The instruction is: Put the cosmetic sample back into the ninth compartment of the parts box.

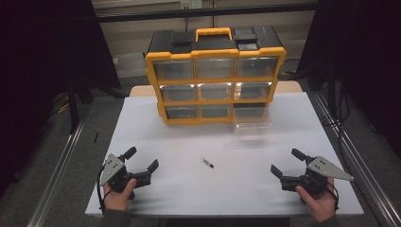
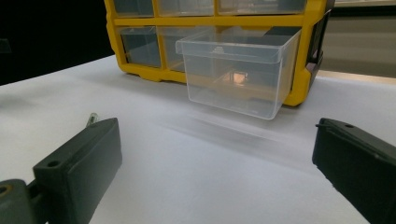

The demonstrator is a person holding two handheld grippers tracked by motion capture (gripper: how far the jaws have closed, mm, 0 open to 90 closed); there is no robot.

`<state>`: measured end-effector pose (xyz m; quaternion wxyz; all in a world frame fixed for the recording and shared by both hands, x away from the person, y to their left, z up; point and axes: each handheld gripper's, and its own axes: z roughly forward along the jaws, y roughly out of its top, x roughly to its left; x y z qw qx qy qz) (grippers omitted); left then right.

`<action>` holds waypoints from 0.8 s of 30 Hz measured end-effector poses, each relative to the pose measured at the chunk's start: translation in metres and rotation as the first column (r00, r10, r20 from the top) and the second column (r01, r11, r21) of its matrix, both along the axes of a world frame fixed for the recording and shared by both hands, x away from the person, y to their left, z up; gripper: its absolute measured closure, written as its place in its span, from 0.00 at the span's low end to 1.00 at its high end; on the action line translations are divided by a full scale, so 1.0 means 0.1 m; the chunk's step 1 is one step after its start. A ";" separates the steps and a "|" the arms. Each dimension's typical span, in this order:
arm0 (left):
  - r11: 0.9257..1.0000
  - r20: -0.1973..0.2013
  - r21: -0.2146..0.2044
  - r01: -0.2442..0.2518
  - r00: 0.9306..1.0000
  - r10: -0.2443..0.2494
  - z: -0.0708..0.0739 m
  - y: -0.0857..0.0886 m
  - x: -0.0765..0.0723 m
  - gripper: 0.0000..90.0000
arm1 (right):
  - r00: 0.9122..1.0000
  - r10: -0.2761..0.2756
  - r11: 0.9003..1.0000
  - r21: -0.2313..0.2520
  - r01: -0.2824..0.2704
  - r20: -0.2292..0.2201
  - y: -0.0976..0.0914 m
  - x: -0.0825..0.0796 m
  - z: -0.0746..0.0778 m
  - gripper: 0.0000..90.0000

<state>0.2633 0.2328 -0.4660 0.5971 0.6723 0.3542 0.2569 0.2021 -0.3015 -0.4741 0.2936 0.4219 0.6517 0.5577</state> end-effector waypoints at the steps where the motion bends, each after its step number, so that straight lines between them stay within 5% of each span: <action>1: 1.000 0.000 0.005 -0.001 1.000 0.001 0.00 0.00 0.00 0.02 | 1.000 0.003 1.000 0.000 -0.003 -0.003 0.00 0.00 0.00 0.01; 24: 1.000 0.003 0.022 -0.009 1.000 0.009 0.00 -0.02 -0.01 0.02 | 0.996 0.075 0.997 -0.022 -0.076 -0.045 0.28 0.16 0.07 0.02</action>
